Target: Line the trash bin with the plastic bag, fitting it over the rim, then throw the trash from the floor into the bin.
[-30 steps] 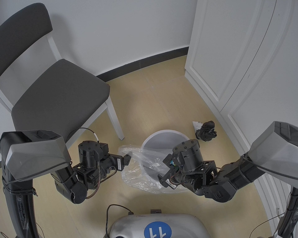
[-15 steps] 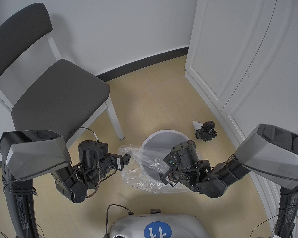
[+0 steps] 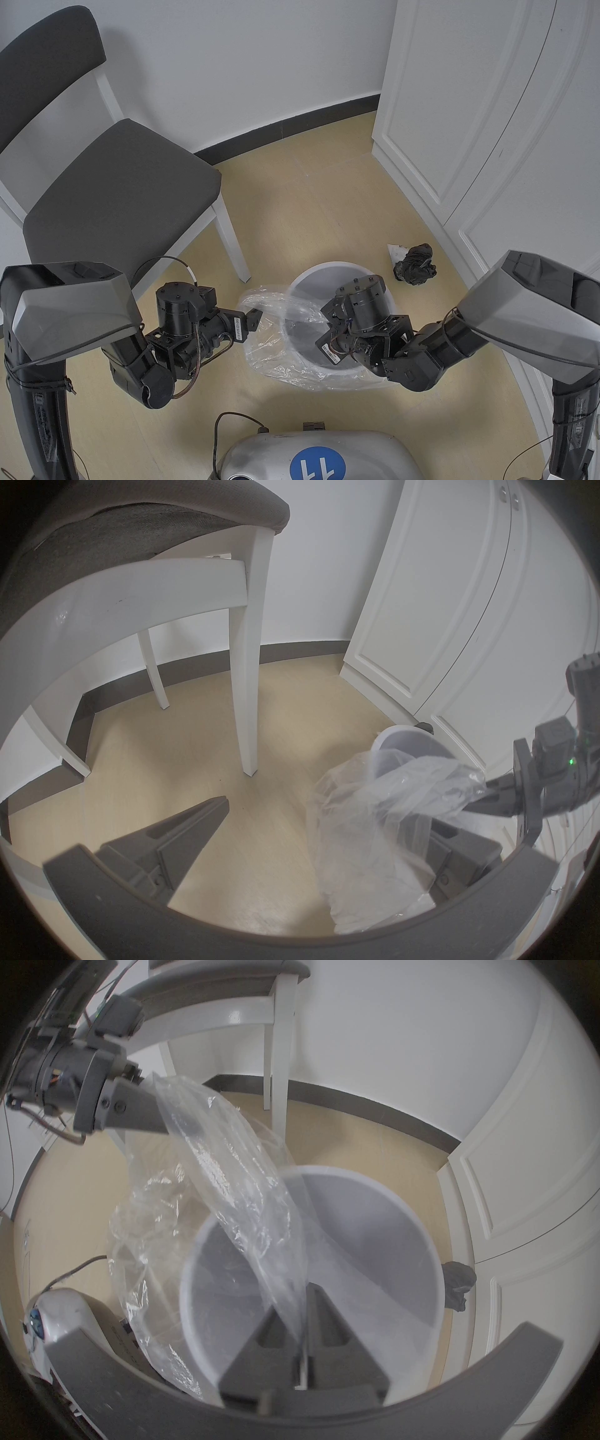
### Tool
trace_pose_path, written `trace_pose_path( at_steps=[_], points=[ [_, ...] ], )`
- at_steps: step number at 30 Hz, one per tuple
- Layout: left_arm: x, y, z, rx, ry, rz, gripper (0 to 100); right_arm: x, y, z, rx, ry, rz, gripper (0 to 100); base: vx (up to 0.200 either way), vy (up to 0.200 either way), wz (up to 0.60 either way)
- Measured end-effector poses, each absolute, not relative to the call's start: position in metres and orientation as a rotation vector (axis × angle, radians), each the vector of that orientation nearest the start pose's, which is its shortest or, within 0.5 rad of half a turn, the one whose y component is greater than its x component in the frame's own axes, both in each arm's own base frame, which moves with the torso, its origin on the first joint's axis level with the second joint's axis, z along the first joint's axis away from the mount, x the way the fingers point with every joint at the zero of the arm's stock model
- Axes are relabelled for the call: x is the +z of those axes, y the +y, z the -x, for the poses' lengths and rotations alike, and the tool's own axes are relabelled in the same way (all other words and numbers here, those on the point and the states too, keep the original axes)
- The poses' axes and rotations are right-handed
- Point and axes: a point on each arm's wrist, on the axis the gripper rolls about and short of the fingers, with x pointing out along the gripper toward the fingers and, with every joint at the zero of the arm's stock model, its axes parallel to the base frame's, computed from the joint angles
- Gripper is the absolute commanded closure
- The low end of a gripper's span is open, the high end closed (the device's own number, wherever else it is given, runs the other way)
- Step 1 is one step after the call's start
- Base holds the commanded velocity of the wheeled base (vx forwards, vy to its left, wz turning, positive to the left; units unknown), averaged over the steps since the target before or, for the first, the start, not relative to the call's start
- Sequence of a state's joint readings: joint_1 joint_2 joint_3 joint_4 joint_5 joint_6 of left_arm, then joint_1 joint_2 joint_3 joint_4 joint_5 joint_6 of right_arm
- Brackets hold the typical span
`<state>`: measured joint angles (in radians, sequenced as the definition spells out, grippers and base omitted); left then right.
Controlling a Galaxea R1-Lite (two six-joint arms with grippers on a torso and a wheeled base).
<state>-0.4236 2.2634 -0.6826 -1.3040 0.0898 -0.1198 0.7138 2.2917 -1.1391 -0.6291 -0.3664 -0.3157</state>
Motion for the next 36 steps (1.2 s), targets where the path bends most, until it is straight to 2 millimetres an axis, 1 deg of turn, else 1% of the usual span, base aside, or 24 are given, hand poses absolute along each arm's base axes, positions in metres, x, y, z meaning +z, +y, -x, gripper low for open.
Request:
trace_pose_path(
  at_steps=[5, 9, 14, 22, 25, 28, 32, 35, 36],
  points=[
    [0.028, -0.147, -0.333, -0.313, 0.287, 0.048, 0, 0.056, 0.272, -0.333, 0.392, 0.368, 0.560, 100, 0.000, 0.000, 0.00],
    [0.028, -0.147, -0.334, -0.312, 0.285, 0.049, 0, 0.068, 0.272, -0.346, 0.365, 0.324, 0.534, 100, 0.000, 0.000, 0.00],
    [0.030, -0.146, -0.336, -0.306, 0.273, 0.055, 0, 0.090, 0.272, -0.373, 0.298, 0.236, 0.494, 100, 0.000, 0.000, 0.00],
    [0.033, -0.147, -0.343, -0.309, 0.177, 0.079, 0, 0.111, 0.266, -0.417, 0.161, 0.129, 0.480, 100, 0.000, 0.000, 0.00],
    [0.031, -0.148, -0.344, -0.312, 0.160, 0.082, 0, 0.115, 0.267, -0.431, 0.120, 0.093, 0.459, 100, 0.000, 0.000, 0.00],
    [0.029, -0.148, -0.345, -0.313, 0.154, 0.084, 0, 0.114, 0.268, -0.444, 0.088, 0.066, 0.440, 100, 0.000, 0.000, 0.00],
    [0.029, -0.148, -0.343, -0.319, 0.149, 0.086, 0, 0.106, 0.268, -0.459, 0.059, 0.048, 0.424, 100, 0.000, 0.000, 0.00],
    [0.030, -0.148, -0.342, -0.322, 0.147, 0.087, 0, 0.098, 0.267, -0.465, 0.048, 0.054, 0.426, 100, 0.000, 0.000, 0.00],
    [0.030, -0.148, -0.342, -0.322, 0.147, 0.087, 0, 0.095, 0.267, -0.466, 0.049, 0.056, 0.427, 0, 0.000, 0.000, 0.00]
  ],
)
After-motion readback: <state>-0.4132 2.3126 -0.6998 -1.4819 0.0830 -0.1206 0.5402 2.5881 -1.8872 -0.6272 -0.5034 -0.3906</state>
